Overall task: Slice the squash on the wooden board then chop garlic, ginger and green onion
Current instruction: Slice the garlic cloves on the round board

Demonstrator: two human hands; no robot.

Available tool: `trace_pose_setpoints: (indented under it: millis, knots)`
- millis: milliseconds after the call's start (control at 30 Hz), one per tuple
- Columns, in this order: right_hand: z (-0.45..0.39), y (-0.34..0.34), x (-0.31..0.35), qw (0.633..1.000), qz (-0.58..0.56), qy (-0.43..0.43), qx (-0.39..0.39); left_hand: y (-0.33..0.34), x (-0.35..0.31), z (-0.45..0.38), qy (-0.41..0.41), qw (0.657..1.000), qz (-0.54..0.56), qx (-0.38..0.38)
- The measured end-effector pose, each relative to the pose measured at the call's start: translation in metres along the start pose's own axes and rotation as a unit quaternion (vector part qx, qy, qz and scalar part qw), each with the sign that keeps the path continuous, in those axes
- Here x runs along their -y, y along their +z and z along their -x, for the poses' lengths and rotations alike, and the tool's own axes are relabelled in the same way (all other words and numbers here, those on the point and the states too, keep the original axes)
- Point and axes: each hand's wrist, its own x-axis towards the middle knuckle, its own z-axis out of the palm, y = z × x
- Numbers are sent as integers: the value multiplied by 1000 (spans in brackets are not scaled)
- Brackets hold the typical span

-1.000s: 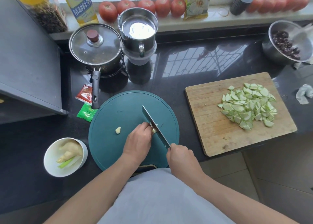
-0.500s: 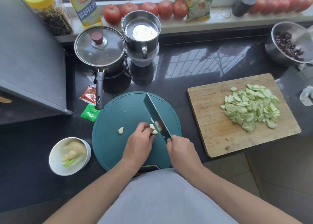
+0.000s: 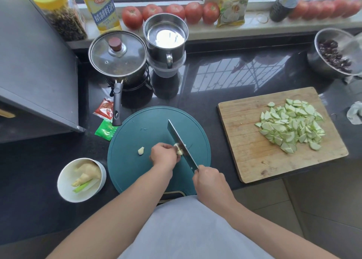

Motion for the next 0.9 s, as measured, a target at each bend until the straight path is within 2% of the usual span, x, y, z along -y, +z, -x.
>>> trace_pose_setpoints:
  millis: [300, 533, 700, 900]
  knots:
    - [-2, 3, 4, 1000, 9, -9, 25, 3, -3, -1, -25, 1000, -10, -3]
    - [-35, -7, 30, 999, -20, -34, -7, 2, -9, 4, -36, 999, -15, 1]
    - [-17, -11, 16, 999, -4, -27, -35, 1, -9, 1, -44, 999, -9, -8]
    - [-5, 0, 2, 1000, 18, -9, -8, 0, -9, -1, -47, 999, 0, 2]
